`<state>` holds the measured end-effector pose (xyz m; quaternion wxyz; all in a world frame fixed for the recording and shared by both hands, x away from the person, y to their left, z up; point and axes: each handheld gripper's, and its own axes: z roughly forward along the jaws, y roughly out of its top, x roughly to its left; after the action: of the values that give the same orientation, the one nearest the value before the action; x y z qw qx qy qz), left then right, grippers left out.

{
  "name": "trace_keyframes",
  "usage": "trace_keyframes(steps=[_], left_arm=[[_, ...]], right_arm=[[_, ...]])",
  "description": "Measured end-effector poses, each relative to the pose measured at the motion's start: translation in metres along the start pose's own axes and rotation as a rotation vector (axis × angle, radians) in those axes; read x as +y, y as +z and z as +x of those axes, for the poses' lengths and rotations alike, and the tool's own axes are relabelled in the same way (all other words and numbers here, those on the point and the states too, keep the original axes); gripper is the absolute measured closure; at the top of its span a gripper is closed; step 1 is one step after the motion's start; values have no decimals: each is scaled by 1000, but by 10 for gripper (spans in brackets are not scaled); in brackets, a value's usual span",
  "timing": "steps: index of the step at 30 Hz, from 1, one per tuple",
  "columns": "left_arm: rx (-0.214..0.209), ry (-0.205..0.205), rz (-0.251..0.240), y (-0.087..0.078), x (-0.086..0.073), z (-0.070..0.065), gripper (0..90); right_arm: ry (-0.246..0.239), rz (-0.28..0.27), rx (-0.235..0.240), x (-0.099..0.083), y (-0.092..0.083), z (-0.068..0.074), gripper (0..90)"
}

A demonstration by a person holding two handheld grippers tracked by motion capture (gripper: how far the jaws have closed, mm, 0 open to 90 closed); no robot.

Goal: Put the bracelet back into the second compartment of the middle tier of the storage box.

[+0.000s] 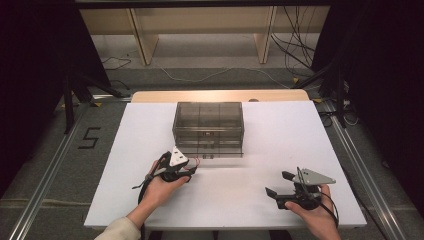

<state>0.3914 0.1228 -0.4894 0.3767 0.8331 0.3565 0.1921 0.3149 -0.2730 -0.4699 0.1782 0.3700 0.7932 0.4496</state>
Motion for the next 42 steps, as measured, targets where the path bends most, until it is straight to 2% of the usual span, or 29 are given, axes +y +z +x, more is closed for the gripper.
trace_keyframes(steps=[6, 11, 18, 27, 31, 42], left_arm=[[-25, 4, 20, 6, 2, 4, 597], [-46, 6, 54, 10, 2, 8, 641], [-69, -27, 65, 11, 3, 11, 674], [-70, -52, 63, 11, 2, 15, 824], [-67, -38, 66, 12, 3, 13, 874], [-58, 5, 71, 11, 4, 11, 895]], right_arm=[[0, 1, -1, 0, 0, 0, 166], [3, 0, -1, 0, 0, 0, 166], [6, 1, -4, 0, 0, -1, 166], [4, 0, -5, 0, -1, 0, 166], [6, 1, -4, 0, -1, 0, 166], [6, 0, -6, 1, -1, 0, 166]])
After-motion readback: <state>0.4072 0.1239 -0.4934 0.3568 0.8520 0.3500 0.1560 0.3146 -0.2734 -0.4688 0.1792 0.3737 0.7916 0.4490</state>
